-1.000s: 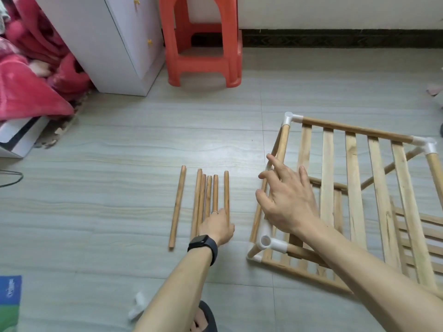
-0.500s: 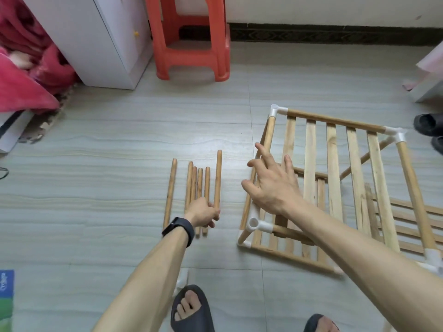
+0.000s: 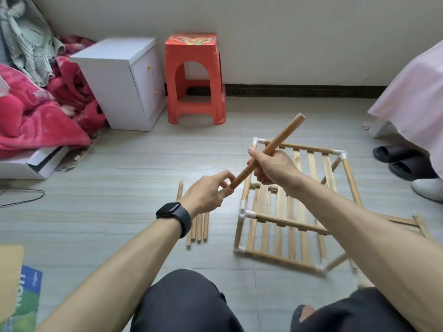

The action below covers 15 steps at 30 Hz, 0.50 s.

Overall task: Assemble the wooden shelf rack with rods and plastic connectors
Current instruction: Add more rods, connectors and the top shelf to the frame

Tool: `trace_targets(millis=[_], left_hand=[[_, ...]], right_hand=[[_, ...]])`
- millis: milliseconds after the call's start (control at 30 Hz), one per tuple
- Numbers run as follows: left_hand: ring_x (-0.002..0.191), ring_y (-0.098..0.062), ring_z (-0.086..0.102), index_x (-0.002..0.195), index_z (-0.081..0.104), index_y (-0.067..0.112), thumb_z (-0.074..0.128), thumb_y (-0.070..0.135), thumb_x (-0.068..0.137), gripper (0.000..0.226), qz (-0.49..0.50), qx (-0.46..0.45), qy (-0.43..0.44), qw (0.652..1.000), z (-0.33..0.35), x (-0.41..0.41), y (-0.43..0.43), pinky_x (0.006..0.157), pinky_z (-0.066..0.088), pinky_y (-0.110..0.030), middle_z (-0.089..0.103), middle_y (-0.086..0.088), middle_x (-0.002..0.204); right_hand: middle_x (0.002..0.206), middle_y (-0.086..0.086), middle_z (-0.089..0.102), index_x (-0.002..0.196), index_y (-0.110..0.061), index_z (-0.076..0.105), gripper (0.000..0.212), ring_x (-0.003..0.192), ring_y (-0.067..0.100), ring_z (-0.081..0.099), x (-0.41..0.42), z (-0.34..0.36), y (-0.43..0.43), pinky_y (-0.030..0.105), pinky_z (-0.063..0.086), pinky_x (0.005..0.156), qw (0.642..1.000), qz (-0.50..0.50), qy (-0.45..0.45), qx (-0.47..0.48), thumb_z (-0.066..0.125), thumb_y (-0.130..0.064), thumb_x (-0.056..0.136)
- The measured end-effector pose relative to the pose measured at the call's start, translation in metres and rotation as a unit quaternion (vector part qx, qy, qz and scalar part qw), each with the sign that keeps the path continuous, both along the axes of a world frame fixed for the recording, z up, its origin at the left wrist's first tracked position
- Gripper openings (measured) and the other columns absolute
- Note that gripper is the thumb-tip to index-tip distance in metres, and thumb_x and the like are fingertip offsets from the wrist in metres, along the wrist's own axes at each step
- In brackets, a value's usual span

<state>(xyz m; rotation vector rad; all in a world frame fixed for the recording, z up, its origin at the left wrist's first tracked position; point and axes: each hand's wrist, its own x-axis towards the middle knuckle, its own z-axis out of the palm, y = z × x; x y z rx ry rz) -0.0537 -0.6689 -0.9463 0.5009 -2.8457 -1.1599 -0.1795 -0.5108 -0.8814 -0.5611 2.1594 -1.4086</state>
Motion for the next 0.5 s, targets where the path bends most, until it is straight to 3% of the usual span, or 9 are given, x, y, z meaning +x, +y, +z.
trace_targets(millis=[133,233,367,500], left_hand=[[0.079,-0.001,0.067,0.102,0.055,0.05,0.06,0.049,0.095,0.009,-0.008,-0.059,-0.024,0.998,0.002,0.003,0.018,0.067,0.043,-0.027,0.07,0.025,0.102],[0.098,-0.007,0.065,0.113,0.057,0.043,0.064,0.048,0.093,0.021,-0.021,-0.051,-0.048,0.997,-0.011,0.004,0.028,0.081,0.053,-0.035,0.068,0.02,0.112],[0.109,-0.017,0.061,0.137,0.049,0.026,0.067,0.046,0.092,0.052,-0.007,-0.021,-0.101,0.995,-0.047,0.007,0.044,0.095,0.053,-0.041,0.058,0.005,0.132],[0.119,-0.018,0.06,0.136,0.058,0.022,0.059,0.047,0.097,0.046,0.001,0.036,-0.123,0.992,-0.073,0.003,0.047,0.098,0.051,-0.036,0.062,0.002,0.136]], right_hand=[[0.067,0.003,0.074,0.084,-0.009,0.076,0.041,0.058,0.015,0.07,0.012,0.013,0.035,0.027,0.054,0.056,0.998,-0.008,0.06,0.008,0.06,-0.045,0.097],[0.066,0.0,0.074,0.081,-0.011,0.076,0.039,0.058,0.011,0.071,0.017,0.012,0.055,0.016,0.049,0.051,0.993,-0.019,0.118,0.02,0.06,-0.042,0.098],[0.068,-0.006,0.075,0.084,-0.016,0.075,0.037,0.062,0.008,0.073,0.021,0.003,0.069,0.019,0.054,0.058,0.987,0.008,0.152,0.059,0.06,-0.045,0.099],[0.072,-0.007,0.075,0.087,-0.019,0.075,0.031,0.061,0.01,0.072,0.024,-0.007,0.071,0.016,0.053,0.056,0.986,0.037,0.153,0.049,0.062,-0.044,0.098]])
